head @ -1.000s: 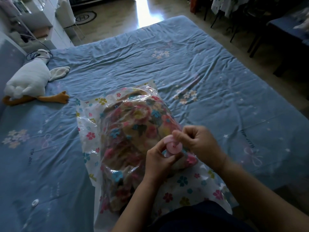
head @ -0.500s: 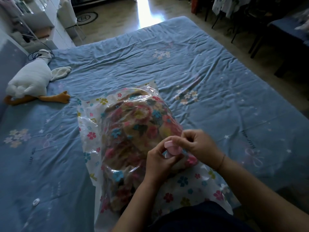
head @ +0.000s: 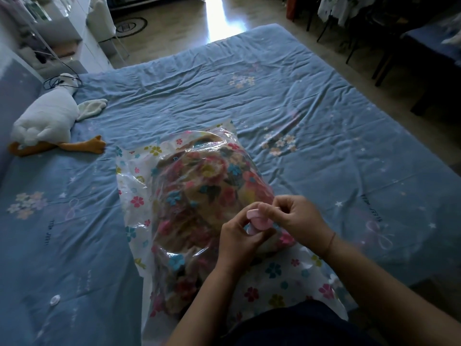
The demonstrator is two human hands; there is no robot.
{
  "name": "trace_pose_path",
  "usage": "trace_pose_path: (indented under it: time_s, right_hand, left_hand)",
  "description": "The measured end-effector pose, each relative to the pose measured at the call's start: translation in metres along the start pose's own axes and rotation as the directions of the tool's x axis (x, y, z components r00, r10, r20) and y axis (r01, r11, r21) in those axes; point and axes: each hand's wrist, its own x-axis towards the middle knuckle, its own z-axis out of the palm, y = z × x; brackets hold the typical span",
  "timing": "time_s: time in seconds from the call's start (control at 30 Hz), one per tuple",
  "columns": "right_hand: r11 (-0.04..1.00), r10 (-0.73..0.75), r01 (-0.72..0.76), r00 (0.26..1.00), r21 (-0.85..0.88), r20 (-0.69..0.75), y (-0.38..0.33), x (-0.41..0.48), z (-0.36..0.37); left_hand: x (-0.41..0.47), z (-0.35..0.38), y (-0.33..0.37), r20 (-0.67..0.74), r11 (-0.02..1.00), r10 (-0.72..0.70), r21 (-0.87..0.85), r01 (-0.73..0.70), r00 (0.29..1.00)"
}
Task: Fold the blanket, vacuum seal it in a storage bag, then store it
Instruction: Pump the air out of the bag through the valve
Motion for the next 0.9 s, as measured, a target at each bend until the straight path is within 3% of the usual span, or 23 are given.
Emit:
trace_pose_path:
  time_s: [0.27,0.43,0.5,0.73,0.8,0.9]
  right_hand:
    - [0.908,-0.296,0.284,0.955,0.307,-0.007,-0.069,-0.001,-0.020]
    - [0.999,-0.014,0.014,1.000,0.045,0.012,-0.003,0.001,0.003]
    - [1.000,-0.010,0.011,1.000,0.029,-0.025,0.004,-0.003,0.006]
    - [0.891,-0.310,0.338,0.941,0.304,-0.138,-0.076,-0.009,-0.016]
    - [0.933,-0.243,0.264,0.963,0.244,-0.113,-0.055,-0.006,-0.011]
    - [0.998,-0.033,0.034,0.999,0.049,-0.025,-0.007,-0.003,0.001]
  left_hand:
    - [-0.001,-0.005,0.000,-0.008,1.000,-0.010,0.001,0.010,1.000]
    - [0.000,-0.003,-0.001,-0.019,1.000,-0.004,0.006,0.004,1.000]
    - [-0.002,-0.003,0.000,-0.013,1.000,-0.005,0.001,0.005,1.000]
    - [-0.001,-0.006,0.001,-0.002,1.000,-0.007,-0.011,0.007,1.000]
    - [-0.001,-0.004,0.001,0.003,1.000,0.006,0.004,-0.006,1.000]
    - [-0.001,-0.002,0.000,-0.002,1.000,0.011,-0.001,-0.011,1.000]
